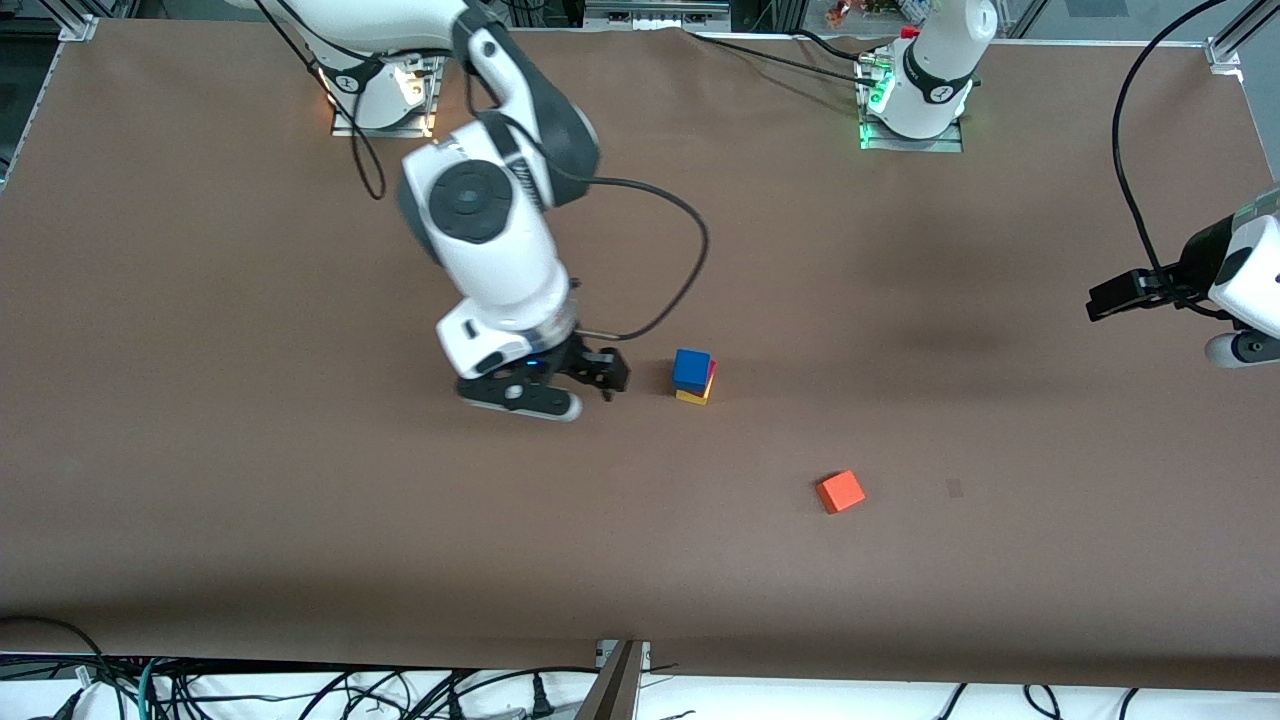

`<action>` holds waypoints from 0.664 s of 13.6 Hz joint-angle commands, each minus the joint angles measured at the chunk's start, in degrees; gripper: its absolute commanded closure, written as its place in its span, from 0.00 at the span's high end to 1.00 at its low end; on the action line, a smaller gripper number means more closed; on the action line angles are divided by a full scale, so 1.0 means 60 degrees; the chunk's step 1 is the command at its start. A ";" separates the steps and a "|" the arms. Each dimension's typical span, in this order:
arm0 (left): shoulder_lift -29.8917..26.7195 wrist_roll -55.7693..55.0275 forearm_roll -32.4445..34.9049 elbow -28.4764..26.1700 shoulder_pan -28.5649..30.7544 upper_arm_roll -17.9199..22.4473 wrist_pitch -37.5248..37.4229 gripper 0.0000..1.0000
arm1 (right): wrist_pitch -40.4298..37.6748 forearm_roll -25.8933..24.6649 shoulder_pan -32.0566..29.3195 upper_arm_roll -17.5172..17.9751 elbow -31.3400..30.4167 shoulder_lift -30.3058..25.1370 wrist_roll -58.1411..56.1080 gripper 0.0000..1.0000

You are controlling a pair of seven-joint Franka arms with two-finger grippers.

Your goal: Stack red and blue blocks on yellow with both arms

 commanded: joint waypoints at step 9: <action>0.0094 0.0144 -0.0205 0.0263 0.0025 0.0018 -0.0090 1.00 | -0.1398 -0.0177 -0.2142 0.0117 -0.5446 -0.5247 -0.3763 1.00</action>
